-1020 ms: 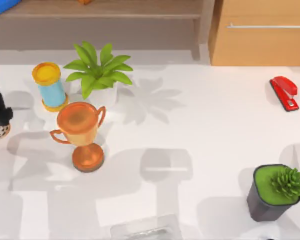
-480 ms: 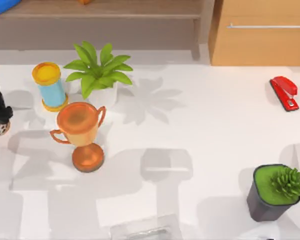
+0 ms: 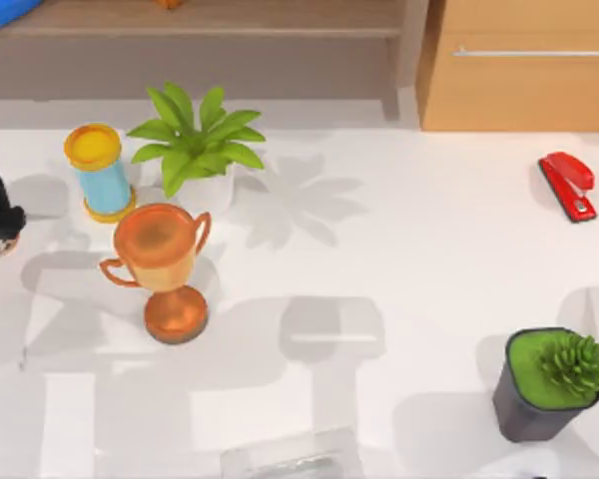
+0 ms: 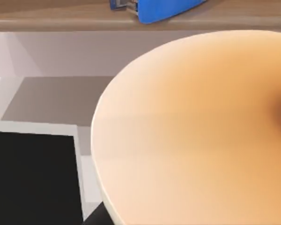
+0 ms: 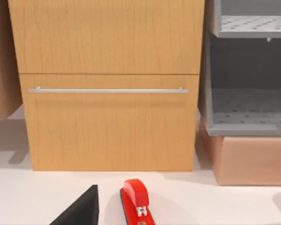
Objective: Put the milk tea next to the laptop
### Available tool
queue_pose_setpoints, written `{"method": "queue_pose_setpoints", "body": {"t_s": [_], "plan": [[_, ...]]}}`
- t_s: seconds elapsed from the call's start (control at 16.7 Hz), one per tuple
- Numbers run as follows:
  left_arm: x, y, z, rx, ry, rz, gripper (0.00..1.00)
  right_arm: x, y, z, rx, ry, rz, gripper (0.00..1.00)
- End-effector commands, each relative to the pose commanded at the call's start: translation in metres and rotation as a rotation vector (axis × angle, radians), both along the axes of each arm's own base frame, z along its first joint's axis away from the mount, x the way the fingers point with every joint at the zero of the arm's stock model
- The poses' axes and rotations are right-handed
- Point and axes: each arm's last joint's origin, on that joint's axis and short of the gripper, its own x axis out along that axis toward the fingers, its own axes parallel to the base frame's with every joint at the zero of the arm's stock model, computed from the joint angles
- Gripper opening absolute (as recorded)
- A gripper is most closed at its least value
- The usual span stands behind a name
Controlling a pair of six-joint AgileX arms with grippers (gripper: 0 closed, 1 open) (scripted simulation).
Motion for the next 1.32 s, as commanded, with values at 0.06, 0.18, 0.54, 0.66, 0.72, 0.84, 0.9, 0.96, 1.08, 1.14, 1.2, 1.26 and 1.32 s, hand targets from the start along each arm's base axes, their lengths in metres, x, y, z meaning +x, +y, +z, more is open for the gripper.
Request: {"method": "queue_pose_setpoints", "body": {"t_s": [0.06, 0.18, 0.54, 0.66, 0.72, 0.84, 0.9, 0.96, 1.08, 1.14, 1.2, 1.26, 1.32], "plan": [[0.000, 0.000, -0.002, 0.000, -0.002, 0.000, 0.00, 0.000, 0.000, 0.000, 0.000, 0.000, 0.000, 1.00], [-0.001, 0.000, -0.007, -0.001, 0.006, 0.000, 0.00, 0.000, 0.000, 0.000, 0.000, 0.000, 0.000, 1.00], [-0.006, 0.000, -0.025, -0.007, 0.077, 0.000, 0.00, 0.000, 0.000, 0.000, 0.000, 0.000, 0.000, 1.00], [-0.006, 0.000, -0.025, -0.007, 0.077, 0.000, 0.00, 0.000, 0.000, 0.000, 0.000, 0.000, 0.000, 1.00], [-0.006, 0.000, -0.025, -0.007, 0.077, 0.000, 0.08, 0.000, 0.000, 0.000, 0.000, 0.000, 0.000, 1.00], [-0.006, 0.000, -0.025, -0.007, 0.077, 0.000, 0.23, 0.000, 0.000, 0.000, 0.000, 0.000, 0.000, 1.00], [-0.006, 0.000, -0.025, -0.007, 0.077, 0.000, 0.30, 0.000, 0.000, 0.000, 0.000, 0.000, 0.000, 1.00], [-0.006, 0.000, -0.025, -0.007, 0.077, 0.000, 0.38, 0.000, 0.000, 0.000, 0.000, 0.000, 0.000, 1.00], [-0.006, 0.000, -0.025, -0.007, 0.077, 0.000, 0.53, 0.000, 0.000, 0.000, 0.000, 0.000, 0.000, 1.00], [-0.006, 0.000, -0.025, -0.007, 0.077, 0.000, 0.60, 0.000, 0.000, 0.000, 0.000, 0.000, 0.000, 1.00], [-0.006, 0.000, -0.025, -0.007, 0.077, 0.000, 0.68, 0.000, 0.000, 0.000, 0.000, 0.000, 0.000, 1.00], [-0.006, 0.000, -0.025, -0.007, 0.077, 0.000, 0.75, 0.000, 0.000, 0.000, 0.000, 0.000, 0.000, 1.00], [-0.006, 0.000, -0.025, -0.007, 0.077, 0.000, 0.83, 0.000, 0.000, 0.000, 0.000, 0.000, 0.000, 1.00]]}}
